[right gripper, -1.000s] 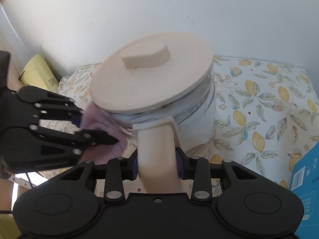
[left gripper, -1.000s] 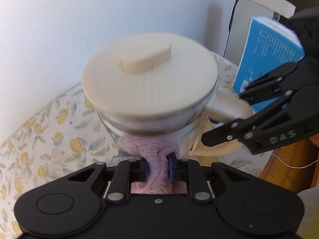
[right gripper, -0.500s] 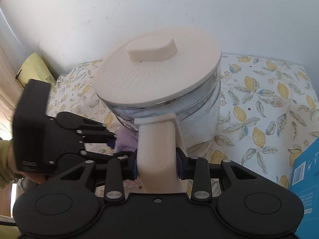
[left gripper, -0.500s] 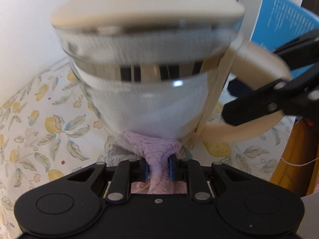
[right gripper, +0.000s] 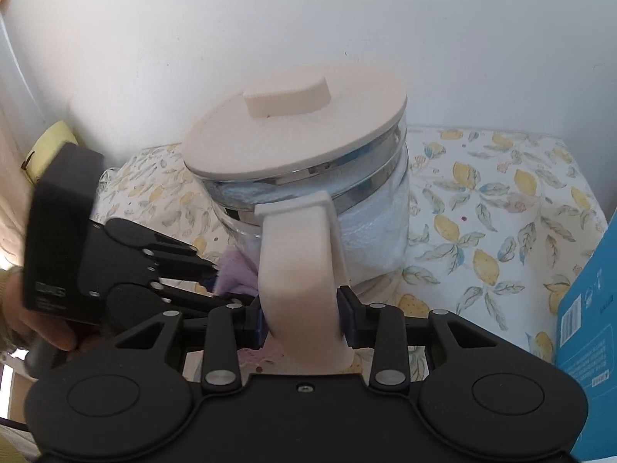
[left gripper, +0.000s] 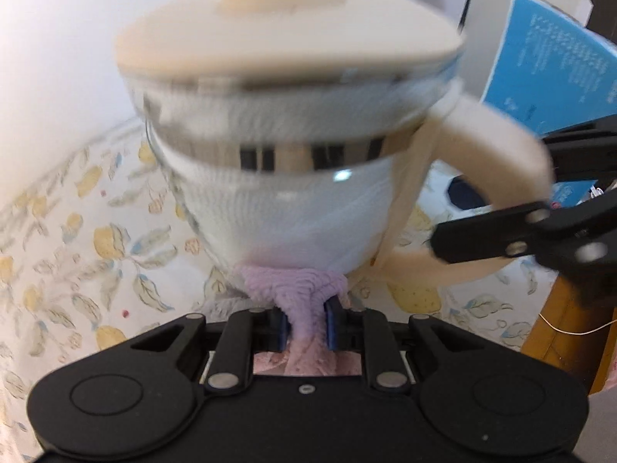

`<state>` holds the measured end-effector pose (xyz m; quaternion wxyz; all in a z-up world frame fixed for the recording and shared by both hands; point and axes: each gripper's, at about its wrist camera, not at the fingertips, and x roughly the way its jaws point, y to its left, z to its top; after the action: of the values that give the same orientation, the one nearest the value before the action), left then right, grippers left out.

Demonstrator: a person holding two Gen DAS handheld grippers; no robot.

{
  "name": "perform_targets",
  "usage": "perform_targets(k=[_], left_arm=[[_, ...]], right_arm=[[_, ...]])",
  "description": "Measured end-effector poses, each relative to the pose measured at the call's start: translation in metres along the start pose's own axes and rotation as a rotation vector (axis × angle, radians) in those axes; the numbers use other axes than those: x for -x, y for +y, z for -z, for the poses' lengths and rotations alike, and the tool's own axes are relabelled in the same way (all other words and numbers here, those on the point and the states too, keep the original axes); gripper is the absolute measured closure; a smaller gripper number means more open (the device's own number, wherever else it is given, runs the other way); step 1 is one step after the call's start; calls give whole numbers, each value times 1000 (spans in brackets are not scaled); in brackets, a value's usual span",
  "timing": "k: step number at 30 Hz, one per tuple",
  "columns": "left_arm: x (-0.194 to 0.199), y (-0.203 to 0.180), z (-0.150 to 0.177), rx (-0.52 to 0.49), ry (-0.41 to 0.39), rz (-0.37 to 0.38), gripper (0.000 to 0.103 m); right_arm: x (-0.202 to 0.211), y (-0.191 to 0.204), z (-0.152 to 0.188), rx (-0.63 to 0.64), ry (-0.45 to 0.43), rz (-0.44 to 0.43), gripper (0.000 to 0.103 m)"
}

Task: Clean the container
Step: 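Wipe the glass below the cream handle with the pink cloth in the left gripper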

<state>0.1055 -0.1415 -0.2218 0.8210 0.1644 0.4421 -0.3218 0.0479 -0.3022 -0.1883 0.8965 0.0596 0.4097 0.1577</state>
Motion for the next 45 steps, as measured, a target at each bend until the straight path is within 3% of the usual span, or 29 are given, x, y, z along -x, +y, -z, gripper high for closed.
perform_targets(k=[4, 9, 24, 34, 37, 45], left_arm=[[20, -6, -9, 6, -32, 34, 86], [41, -24, -15, -84, -76, 4, 87], [69, -30, -31, -69, -147, -15, 86], [63, -32, -20, -145, -191, -11, 84], [54, -30, -20, -137, -140, 3, 86], [28, -30, -11, -138, -114, 22, 86]], right_arm=[[2, 0, 5, 5, -23, 5, 64], [3, -4, 6, 8, -31, -17, 64], [-1, -12, 8, 42, -23, -50, 64], [-1, -13, 8, 55, -4, -66, 64], [-2, -13, 8, 61, 2, -68, 63], [-1, -11, 9, 77, 24, -62, 64]])
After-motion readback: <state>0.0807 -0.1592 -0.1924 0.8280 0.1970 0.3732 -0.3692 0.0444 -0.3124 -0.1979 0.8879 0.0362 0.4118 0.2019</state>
